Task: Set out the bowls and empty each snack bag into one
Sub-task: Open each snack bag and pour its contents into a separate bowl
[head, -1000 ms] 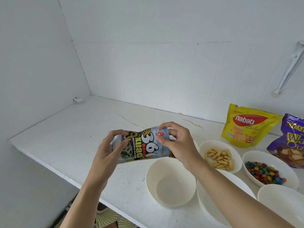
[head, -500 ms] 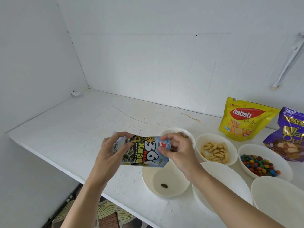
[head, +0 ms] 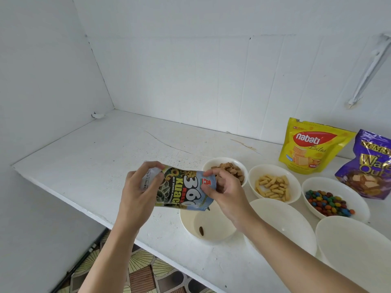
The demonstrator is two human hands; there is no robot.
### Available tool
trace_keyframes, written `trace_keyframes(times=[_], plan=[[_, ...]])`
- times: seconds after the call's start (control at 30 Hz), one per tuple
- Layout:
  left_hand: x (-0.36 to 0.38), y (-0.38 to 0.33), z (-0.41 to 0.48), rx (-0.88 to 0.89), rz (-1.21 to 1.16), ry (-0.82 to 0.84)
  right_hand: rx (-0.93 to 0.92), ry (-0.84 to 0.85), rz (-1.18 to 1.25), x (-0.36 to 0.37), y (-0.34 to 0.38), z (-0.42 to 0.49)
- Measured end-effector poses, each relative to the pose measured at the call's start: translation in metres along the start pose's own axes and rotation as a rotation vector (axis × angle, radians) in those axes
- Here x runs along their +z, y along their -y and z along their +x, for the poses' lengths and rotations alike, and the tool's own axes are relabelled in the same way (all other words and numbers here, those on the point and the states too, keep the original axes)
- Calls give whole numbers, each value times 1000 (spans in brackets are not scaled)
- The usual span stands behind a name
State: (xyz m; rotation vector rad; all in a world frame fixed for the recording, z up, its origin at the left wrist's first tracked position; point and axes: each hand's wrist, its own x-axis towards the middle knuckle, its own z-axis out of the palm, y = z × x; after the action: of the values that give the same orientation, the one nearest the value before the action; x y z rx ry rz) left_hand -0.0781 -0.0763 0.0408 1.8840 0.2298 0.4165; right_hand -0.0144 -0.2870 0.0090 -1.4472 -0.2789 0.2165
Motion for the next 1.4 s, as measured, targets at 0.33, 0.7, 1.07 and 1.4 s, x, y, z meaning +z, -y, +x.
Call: trace_keyframes(times=[0.33,0.7,1.07,1.4], plan=[[-9,-66,2,182,104,-57,-131,19,153,-1,37,1],[-1,-67,-2,163,166,-30,-89,-9,87,-4,30,-3],[0,-60,4,86,204,-29,-11,-27,6,-2,29,0],[-16,-97,14,265,209,-111,-115,9,190,0,58,4]])
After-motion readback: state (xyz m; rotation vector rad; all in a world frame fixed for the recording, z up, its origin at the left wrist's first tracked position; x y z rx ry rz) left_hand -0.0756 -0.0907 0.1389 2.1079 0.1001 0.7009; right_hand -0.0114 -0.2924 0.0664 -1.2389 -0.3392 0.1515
